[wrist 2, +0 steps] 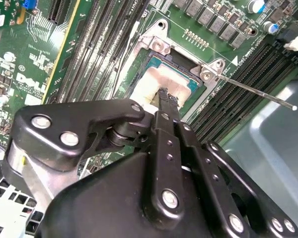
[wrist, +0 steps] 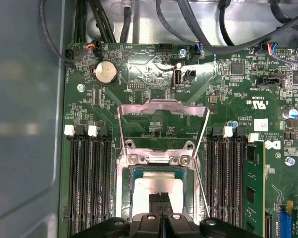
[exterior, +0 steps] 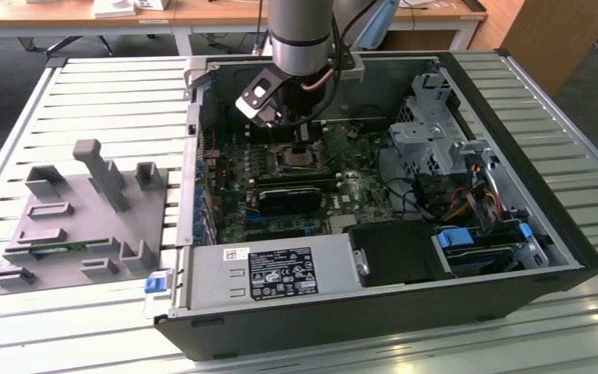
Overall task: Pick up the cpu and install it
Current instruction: 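Place the cpu into insertion slot, then close the cpu cover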
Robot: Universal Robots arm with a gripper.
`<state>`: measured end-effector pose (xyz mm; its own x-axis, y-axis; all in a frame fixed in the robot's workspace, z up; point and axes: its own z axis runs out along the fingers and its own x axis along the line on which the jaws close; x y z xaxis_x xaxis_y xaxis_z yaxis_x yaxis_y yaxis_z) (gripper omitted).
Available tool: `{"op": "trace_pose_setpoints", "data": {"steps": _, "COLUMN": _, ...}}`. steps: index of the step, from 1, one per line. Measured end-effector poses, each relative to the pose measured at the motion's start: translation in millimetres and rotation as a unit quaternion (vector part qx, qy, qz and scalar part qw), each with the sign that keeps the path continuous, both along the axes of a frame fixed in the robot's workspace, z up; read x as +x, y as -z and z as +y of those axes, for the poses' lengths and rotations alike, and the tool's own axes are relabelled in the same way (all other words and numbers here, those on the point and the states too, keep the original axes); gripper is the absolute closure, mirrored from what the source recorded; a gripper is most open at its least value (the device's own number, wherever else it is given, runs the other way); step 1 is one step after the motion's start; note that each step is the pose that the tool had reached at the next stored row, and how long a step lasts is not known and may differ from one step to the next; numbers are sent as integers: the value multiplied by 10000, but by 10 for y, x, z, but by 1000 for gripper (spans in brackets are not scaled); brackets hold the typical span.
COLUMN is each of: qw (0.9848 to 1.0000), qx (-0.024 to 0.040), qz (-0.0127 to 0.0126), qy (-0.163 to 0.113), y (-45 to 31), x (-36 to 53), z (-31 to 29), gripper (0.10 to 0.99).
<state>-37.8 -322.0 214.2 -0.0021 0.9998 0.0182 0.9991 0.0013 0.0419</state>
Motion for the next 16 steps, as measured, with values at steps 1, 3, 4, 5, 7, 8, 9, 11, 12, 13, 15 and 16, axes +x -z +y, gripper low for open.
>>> {"op": "trace_pose_setpoints", "data": {"steps": 1, "qw": 10000, "qx": 0, "qz": 1, "qy": 1, "y": -5, "x": 0, "z": 0, "gripper": 980}}
{"op": "trace_pose_setpoints", "data": {"steps": 3, "qw": 10000, "qx": 0, "qz": 6, "qy": 0, "y": -21, "x": 1, "z": 0, "gripper": 980}}
{"op": "trace_pose_setpoints", "data": {"steps": 4, "qw": 10000, "qx": 0, "qz": 10, "qy": -1, "y": -29, "x": 3, "z": 0, "gripper": 980}}
{"op": "trace_pose_setpoints", "data": {"steps": 5, "qw": 10000, "qx": 1, "qz": 15, "qy": -1, "y": -37, "x": 4, "z": 0, "gripper": 980}}
{"op": "trace_pose_setpoints", "data": {"steps": 7, "qw": 10000, "qx": 0, "qz": 25, "qy": 0, "y": -54, "x": 5, "z": 0, "gripper": 980}}
{"op": "trace_pose_setpoints", "data": {"steps": 8, "qw": 10000, "qx": 0, "qz": 29, "qy": 0, "y": -63, "x": 6, "z": 0, "gripper": 980}}
{"op": "trace_pose_setpoints", "data": {"steps": 9, "qw": 10000, "qx": 0, "qz": 33, "qy": 0, "y": -71, "x": 7, "z": 0, "gripper": 980}}
{"op": "trace_pose_setpoints", "data": {"steps": 11, "qw": 10000, "qx": 0, "qz": 41, "qy": 0, "y": -86, "x": 9, "z": 0, "gripper": 980}}
{"op": "trace_pose_setpoints", "data": {"steps": 12, "qw": 10000, "qx": 0, "qz": 45, "qy": 0, "y": -94, "x": 10, "z": 0, "gripper": 980}}
{"op": "trace_pose_setpoints", "data": {"steps": 13, "qw": 10000, "qx": 0, "qz": 48, "qy": 0, "y": -102, "x": 11, "z": 0, "gripper": 980}}
{"op": "trace_pose_setpoints", "data": {"steps": 15, "qw": 10000, "qx": 0, "qz": 59, "qy": -1, "y": -117, "x": 13, "z": 0, "gripper": 980}}
{"op": "trace_pose_setpoints", "data": {"steps": 16, "qw": 10000, "qx": 0, "qz": 65, "qy": 0, "y": -123, "x": 14, "z": 0, "gripper": 980}}
